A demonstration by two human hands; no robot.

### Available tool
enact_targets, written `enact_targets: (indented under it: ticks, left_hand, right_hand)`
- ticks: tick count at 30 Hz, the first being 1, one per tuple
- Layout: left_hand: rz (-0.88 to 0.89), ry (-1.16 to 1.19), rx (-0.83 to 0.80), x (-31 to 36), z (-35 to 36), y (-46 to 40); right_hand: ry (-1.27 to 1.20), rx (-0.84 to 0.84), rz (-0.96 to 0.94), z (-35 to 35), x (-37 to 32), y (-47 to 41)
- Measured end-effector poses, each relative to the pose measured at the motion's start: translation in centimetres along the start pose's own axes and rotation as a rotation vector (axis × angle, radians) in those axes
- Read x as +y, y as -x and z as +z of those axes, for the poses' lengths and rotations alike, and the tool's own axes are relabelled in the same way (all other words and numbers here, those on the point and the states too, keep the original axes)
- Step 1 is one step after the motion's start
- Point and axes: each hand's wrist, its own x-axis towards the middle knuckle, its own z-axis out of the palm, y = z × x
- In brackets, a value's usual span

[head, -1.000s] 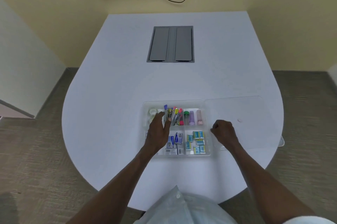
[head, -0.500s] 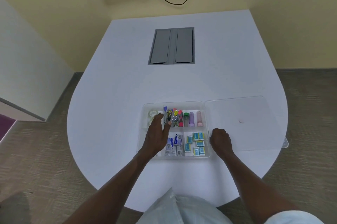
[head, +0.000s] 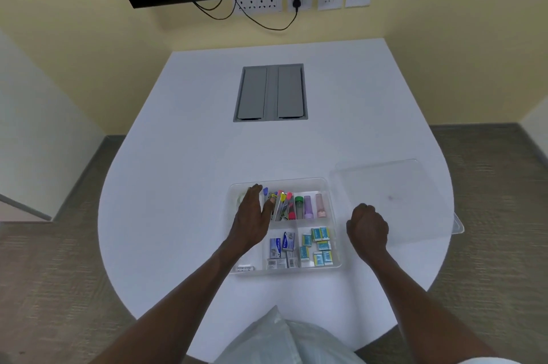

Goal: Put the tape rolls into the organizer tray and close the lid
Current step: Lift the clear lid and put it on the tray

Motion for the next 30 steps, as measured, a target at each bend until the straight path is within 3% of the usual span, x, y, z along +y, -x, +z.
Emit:
enact_targets:
  ticks: [8, 16, 21, 26, 30]
  left_hand:
    - [0.063, 0.069, -0.03, 0.8, -0.4, -1.7]
    - [0.05, 0.121, -0.016, 0.8, -2.0, -3.3]
    - [-0.03, 0.169, 0.035, 0.4, -4.2, -4.3]
    - [-0.192, 0.277, 0.072, -0.8, -6.1, -4.7]
    - [-0.294, 0.5, 0.17, -3.0, -6.5, -4.7]
  right_hand:
    - [0.054, 0.387, -0.009, -6.7, -2.0, -2.3]
    - [-0.346, 0.569, -0.2, -14.7, -8.8, -1.6]
    - [-0.763, 0.494, -0.178, -18.4, -11.6, 0.2]
    - [-1.189, 0.308, 0.052, -19.6, -12.6, 1.1]
    - [-1.462, 0.117, 0.184, -17.9, -12.1, 1.2]
